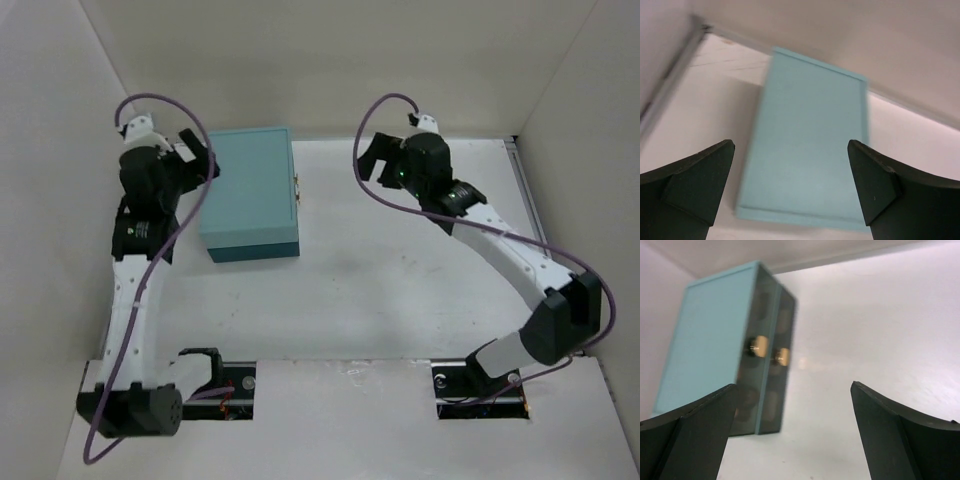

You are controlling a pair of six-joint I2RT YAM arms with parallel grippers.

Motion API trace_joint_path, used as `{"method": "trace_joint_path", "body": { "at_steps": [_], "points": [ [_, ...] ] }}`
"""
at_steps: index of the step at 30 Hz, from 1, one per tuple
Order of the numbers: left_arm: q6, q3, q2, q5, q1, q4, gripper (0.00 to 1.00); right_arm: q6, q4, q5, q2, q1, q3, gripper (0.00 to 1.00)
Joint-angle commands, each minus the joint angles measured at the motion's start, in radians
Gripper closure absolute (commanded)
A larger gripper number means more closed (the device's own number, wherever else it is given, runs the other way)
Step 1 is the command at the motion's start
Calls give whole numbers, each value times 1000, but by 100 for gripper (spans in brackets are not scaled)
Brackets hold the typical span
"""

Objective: Organize the makeup

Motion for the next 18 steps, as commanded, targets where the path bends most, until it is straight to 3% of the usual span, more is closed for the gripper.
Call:
{"method": "trace_joint_path", "body": {
  "at_steps": [1, 5, 10, 13, 18],
  "points": [
    [-9, -77, -95, -57, -220, -1, 0, 62, -288, 297, -69, 40, -123, 0],
    [-24, -224, -139, -229, -490, -6, 0, 146, -445, 406, -236, 66, -276, 0],
    [-86, -364, -133, -398, -762, -34, 0, 211, -471, 408, -465, 65, -462, 0],
    [-121, -436, -141, -430, -847, -52, 0, 228, -459, 404, -594, 51, -539, 0],
    [-184, -498, -80, -384, -856, -44, 0, 232, -444, 376, -717, 46, -602, 0]
  ]
}}
